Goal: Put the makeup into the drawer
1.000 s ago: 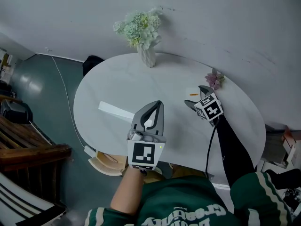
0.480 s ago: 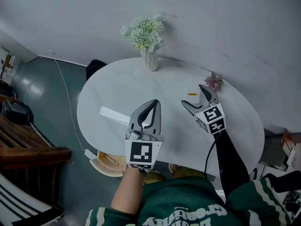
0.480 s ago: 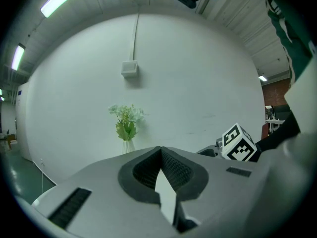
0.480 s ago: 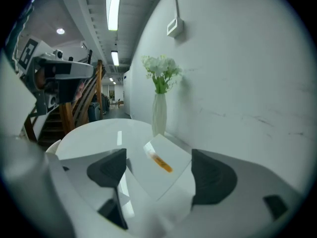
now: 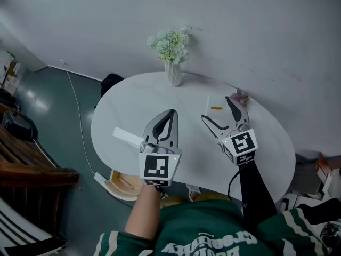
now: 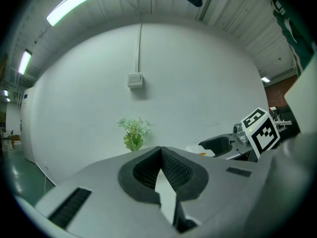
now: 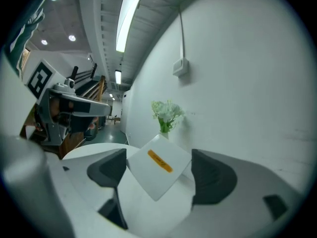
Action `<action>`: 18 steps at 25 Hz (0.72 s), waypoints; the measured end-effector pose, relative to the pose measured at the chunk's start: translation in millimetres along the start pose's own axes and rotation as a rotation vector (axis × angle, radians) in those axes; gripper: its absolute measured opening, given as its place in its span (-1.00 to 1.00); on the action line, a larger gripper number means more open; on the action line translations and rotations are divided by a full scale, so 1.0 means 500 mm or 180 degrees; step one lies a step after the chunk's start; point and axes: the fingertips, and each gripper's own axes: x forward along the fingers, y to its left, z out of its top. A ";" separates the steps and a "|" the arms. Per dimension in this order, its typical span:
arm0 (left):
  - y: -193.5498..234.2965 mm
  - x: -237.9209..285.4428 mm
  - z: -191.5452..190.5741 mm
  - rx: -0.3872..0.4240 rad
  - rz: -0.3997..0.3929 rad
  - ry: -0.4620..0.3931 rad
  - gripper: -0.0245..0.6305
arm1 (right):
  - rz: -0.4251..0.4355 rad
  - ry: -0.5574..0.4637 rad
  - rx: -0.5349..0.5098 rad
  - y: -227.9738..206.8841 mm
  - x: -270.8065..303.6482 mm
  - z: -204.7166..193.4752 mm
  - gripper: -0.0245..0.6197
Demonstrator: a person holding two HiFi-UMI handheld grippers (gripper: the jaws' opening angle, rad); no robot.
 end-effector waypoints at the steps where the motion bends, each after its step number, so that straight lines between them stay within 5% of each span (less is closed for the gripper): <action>1: 0.001 -0.003 0.006 0.0004 0.0004 -0.0021 -0.93 | -0.0023 -0.0053 -0.0017 0.003 -0.007 0.016 0.39; 8: 0.007 -0.018 0.042 0.0014 0.0041 -0.0145 -0.93 | -0.0080 -0.0327 -0.0122 0.011 -0.047 0.102 0.38; 18: 0.057 -0.081 0.020 0.0001 0.0318 -0.0094 -0.93 | 0.0119 -0.0396 -0.0158 0.066 -0.027 0.118 0.39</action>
